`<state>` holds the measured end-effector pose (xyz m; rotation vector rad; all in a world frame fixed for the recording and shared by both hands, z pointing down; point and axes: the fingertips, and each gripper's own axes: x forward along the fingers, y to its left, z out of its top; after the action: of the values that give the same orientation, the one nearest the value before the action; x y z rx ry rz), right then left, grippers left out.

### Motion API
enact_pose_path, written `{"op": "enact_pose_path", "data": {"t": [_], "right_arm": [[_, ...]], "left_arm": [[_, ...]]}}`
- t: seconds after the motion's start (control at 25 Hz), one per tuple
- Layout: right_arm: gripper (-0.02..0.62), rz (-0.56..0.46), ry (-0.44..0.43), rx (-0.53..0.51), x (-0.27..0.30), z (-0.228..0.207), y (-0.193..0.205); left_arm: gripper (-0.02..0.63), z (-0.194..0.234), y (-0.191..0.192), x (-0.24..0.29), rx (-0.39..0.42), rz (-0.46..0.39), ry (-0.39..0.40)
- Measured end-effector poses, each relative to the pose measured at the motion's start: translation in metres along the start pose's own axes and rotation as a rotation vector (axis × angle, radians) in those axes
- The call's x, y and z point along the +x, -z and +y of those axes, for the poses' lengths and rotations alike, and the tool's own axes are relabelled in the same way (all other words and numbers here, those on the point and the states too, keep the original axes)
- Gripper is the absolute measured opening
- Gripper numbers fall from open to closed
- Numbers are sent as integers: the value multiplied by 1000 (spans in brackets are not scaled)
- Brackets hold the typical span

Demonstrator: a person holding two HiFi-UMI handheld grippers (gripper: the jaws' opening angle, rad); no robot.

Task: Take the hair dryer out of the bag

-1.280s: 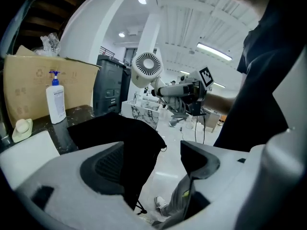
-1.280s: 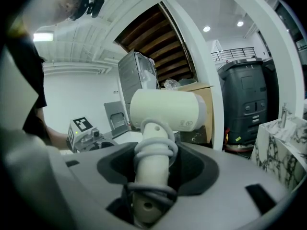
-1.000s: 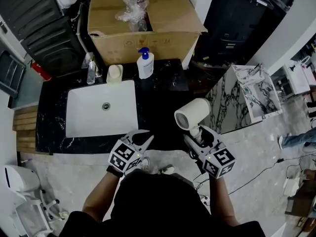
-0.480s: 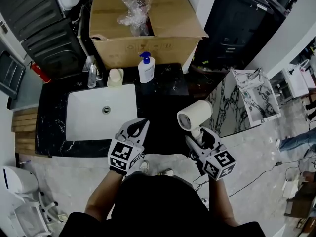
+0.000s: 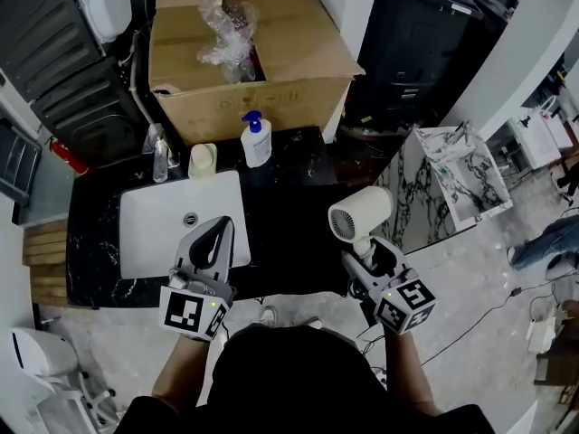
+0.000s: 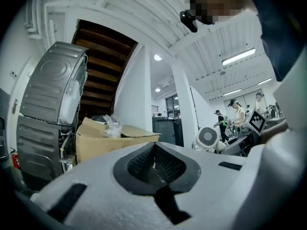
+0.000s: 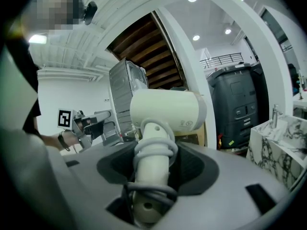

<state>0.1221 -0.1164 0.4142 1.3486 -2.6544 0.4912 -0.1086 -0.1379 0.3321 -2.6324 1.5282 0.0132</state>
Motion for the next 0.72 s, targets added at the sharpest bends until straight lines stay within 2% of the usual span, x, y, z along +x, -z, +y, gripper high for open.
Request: {"op": "enact_pose_path", "data": {"t": [0.2,0.72], "right_arm": [[250,-11,-6,-8,5,-1,-5],[250,-26,-35,1,16,4,-14]], "left_arm": [[20,0,-8,-11,39,-21,-14],[20,11,0,-24,31,-18,-68]]}}
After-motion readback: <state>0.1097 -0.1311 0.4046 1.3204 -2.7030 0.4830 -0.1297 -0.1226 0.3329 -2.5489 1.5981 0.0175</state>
